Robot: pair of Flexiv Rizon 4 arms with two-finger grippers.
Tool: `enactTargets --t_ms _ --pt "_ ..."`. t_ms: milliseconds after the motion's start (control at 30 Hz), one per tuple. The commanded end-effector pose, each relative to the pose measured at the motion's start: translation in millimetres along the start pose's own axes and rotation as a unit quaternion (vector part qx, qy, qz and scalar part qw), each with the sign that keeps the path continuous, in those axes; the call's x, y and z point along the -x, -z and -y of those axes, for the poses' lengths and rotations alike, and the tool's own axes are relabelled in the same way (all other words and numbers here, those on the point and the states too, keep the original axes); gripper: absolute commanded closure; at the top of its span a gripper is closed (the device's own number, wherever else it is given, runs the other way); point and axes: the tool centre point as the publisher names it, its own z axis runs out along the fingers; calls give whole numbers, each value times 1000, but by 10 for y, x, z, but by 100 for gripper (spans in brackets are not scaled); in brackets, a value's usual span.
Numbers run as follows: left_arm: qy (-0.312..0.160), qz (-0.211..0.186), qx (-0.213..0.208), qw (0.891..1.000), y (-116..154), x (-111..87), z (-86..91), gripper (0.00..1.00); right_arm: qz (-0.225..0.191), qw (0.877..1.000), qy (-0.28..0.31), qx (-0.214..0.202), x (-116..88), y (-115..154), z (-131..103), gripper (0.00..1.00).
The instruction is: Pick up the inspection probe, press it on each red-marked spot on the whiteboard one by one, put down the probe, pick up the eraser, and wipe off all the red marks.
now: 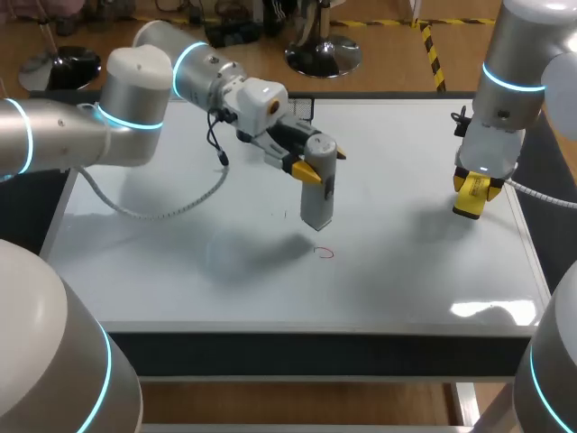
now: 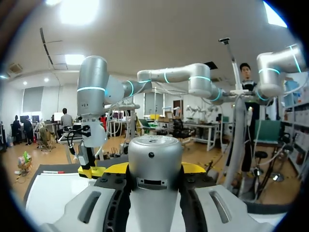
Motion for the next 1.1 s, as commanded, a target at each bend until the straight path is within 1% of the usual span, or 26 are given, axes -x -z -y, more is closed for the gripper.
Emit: enactTargets --t_ms 33,67,200,567,933,1000,1100 --pt "-12 -49 -28 998 258 0 -87 100 -1 1000 1 0 -6 9 5 100" --pt "-16 -53 -33 998 306 -15 -95 100 -1 1000 1 0 -6 9 5 100" --pt "-13 -53 -27 998 467 -76 -103 100 -1 1000 1 0 -6 9 5 100" --pt "2 -32 -20 999 821 -235 -95 100 -1 1000 1 0 -6 9 5 100" --pt "15 -29 -2 999 1192 -427 40 100 -1 1000 1 0 -6 9 5 100" --pt "11 -30 0 999 1245 -449 75 100 -1 1000 1 0 -6 9 5 100" --pt "8 -31 5 999 1343 -469 75 100 -1 1000 1 0 -6 9 5 100"
